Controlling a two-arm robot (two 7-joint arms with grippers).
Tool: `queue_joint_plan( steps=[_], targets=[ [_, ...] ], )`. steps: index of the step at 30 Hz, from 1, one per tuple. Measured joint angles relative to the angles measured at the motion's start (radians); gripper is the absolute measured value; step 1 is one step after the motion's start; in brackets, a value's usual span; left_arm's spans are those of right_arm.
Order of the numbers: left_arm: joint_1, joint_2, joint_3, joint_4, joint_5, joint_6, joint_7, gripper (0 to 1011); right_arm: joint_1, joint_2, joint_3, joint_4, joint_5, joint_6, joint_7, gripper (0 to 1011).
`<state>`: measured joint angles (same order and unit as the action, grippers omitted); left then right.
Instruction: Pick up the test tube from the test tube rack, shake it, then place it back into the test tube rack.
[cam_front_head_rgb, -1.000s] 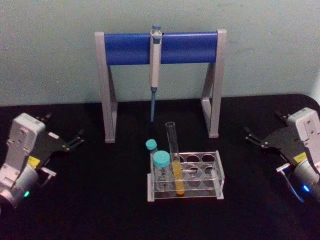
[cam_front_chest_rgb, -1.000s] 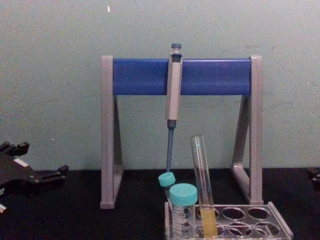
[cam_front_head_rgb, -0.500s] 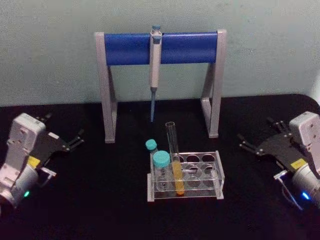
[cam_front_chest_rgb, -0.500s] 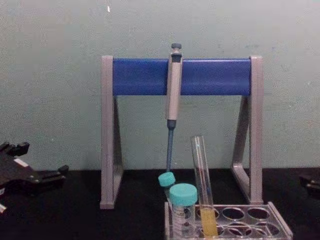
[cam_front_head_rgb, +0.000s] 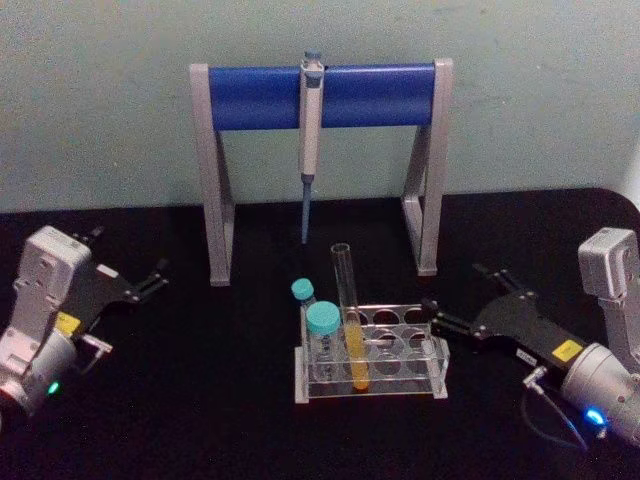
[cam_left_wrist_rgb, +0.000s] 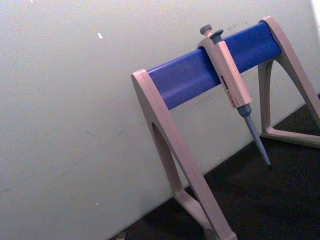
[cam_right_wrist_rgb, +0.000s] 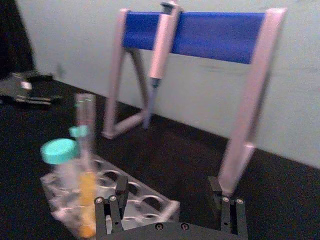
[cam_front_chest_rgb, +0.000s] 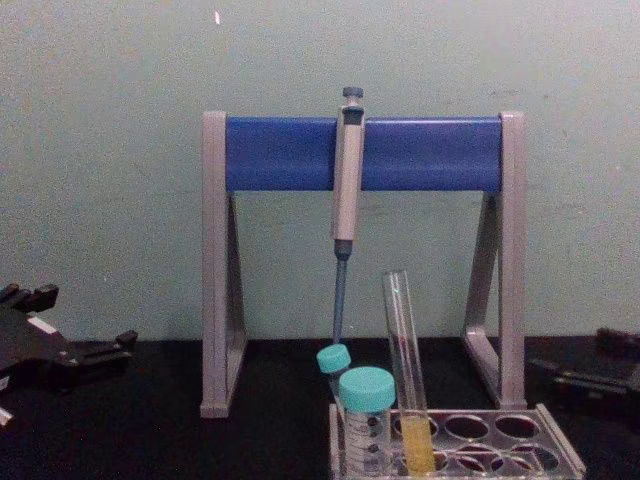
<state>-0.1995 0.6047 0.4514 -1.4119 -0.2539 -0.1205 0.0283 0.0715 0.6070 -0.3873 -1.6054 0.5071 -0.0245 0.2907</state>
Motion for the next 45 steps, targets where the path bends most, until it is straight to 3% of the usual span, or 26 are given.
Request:
queue_joint_plan(
  steps=[7, 17, 26, 45],
  targets=[
    [0.0, 0.0, 0.0, 0.0, 0.0, 0.0, 0.0, 1002, 0.007, -0.005, 0.003, -0.017, 0.1, 0.077, 0.142, 1000],
    [0.0, 0.0, 0.0, 0.0, 0.0, 0.0, 0.0, 1001, 0.063, 0.011, -0.039, -0.007, 0.122, 0.119, 0.274, 1000],
    [0.0, 0.0, 0.0, 0.0, 0.0, 0.0, 0.0, 1001, 0.138, 0.005, -0.09, 0.032, 0.093, 0.126, 0.319, 1000],
    [0.0, 0.0, 0.0, 0.0, 0.0, 0.0, 0.0, 1001, 0.286, -0.07, -0.155, 0.168, 0.055, 0.134, 0.34, 1000]
  ],
)
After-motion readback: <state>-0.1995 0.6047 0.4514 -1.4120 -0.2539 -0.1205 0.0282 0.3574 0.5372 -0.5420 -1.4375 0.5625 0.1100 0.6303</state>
